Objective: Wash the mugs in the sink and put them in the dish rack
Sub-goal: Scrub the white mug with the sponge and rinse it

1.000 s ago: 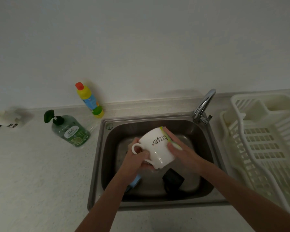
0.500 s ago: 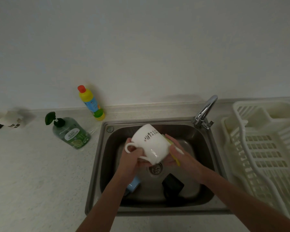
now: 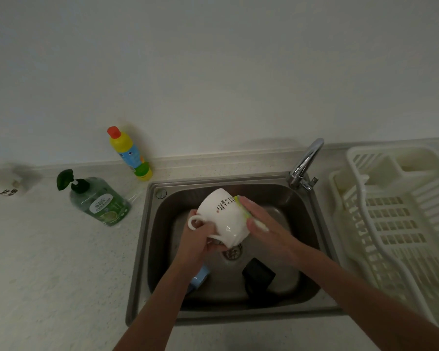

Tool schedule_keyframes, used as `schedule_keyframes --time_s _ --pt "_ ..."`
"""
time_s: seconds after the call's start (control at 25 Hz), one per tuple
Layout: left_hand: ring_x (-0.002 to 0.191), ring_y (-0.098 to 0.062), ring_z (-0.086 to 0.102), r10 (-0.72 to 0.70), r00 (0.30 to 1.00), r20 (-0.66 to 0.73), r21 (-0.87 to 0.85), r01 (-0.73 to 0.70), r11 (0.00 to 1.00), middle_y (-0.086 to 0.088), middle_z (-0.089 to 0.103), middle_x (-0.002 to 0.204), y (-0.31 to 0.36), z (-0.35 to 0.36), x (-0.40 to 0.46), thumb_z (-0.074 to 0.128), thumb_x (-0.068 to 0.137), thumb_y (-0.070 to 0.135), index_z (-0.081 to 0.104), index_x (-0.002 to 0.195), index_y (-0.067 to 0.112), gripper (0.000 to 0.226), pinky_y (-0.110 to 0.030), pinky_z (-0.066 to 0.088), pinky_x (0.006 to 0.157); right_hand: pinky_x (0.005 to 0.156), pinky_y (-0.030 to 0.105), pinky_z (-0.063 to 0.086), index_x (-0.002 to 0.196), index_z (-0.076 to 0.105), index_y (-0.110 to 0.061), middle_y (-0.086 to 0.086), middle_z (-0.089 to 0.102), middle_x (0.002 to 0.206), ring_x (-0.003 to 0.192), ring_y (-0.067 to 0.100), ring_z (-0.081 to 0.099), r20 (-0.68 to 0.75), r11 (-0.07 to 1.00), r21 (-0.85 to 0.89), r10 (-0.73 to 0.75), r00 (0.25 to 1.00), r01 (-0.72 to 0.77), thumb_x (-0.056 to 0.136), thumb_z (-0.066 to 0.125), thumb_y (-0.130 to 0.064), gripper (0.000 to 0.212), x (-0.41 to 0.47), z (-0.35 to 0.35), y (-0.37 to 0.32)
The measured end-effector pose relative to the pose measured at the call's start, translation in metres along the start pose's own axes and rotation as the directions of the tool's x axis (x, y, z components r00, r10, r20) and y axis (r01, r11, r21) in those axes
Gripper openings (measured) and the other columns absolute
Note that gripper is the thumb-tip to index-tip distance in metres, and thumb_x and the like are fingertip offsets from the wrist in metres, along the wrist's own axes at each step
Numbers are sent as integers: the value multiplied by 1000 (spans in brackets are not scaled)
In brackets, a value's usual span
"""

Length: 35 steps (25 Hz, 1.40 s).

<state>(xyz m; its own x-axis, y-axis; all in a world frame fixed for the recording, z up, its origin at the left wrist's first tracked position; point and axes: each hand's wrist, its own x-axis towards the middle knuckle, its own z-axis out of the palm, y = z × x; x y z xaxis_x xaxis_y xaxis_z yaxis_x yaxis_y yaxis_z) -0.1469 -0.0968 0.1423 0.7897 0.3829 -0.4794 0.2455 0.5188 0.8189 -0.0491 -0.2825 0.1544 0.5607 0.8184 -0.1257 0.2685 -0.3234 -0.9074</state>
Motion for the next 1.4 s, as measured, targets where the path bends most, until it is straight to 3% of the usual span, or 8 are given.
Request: schedule_keyframes --time_s 0.16,0.4,0.64,0.84,0.96,1.12,1.28,1.4 --pt "95 -32 71 -34 997 64 122 26 992 -19 66 117 -5 9 -3 60 91 5 52 119 13 31 -49 59 70 124 37 6 156 14 -38 -20 -4 164 152 12 -7 41 807 -562 -191 981 180 101 25 -58 59 4 25 -10" --pt "97 -39 68 -59 995 80 -89 66 994 -24 62 121 -3 5 -5 59 82 4 48 125 6 45 -47 59 58 105 6 29 143 25 -55 -28 25 154 146 0 21 -44 991 125 56 997 -51 98 40 -55 48 -2 -10 -10" --pt "94 -36 69 -44 988 149 58 36 998 -23 63 115 -4 8 -8 62 72 6 50 122 8 51 -50 59 66 121 23 6 157 12 -34 -16 -10 164 150 8 -9 37 784 -590 -211 977 192 102 28 -52 60 1 13 -17" --pt "94 -39 70 -7 994 111 -136 22 990 -21 67 116 -1 3 -14 63 66 8 52 124 6 59 -49 59 59 104 23 46 144 30 -49 -14 42 150 129 5 50 -43 997 71 0 999 3 103 36 -48 41 -4 -8 -10" --pt "90 -35 71 21 1000 21 -149 -18 989 -21 66 111 7 1 -6 52 84 -1 51 118 7 35 -54 59 67 117 26 27 151 12 -47 -24 18 160 149 5 18 -46 996 -15 -87 995 86 103 36 -48 54 -16 9 -11" --pt "84 -26 71 40 996 76 175 -53 983 -17 65 101 6 10 -10 62 77 2 51 110 6 34 -43 58 62 122 31 9 158 8 -30 -11 -13 164 152 17 -7 34 734 -634 -285 958 241 102 35 -47 65 2 18 -18" --pt "92 -34 69 6 997 82 45 -10 999 -21 64 113 0 7 -19 58 73 2 50 123 7 51 -40 58 55 115 30 32 146 17 -60 -16 18 161 145 9 28 -14 982 -171 -88 996 85 98 38 -58 52 8 -5 -16" --pt "97 -36 68 9 1000 -9 -92 -10 996 -20 64 116 2 5 -14 55 83 -1 49 122 6 40 -49 60 63 120 29 19 150 14 -51 -19 13 161 148 3 13 62 969 -243 -31 998 46 98 35 -56 56 -7 -10 -15"
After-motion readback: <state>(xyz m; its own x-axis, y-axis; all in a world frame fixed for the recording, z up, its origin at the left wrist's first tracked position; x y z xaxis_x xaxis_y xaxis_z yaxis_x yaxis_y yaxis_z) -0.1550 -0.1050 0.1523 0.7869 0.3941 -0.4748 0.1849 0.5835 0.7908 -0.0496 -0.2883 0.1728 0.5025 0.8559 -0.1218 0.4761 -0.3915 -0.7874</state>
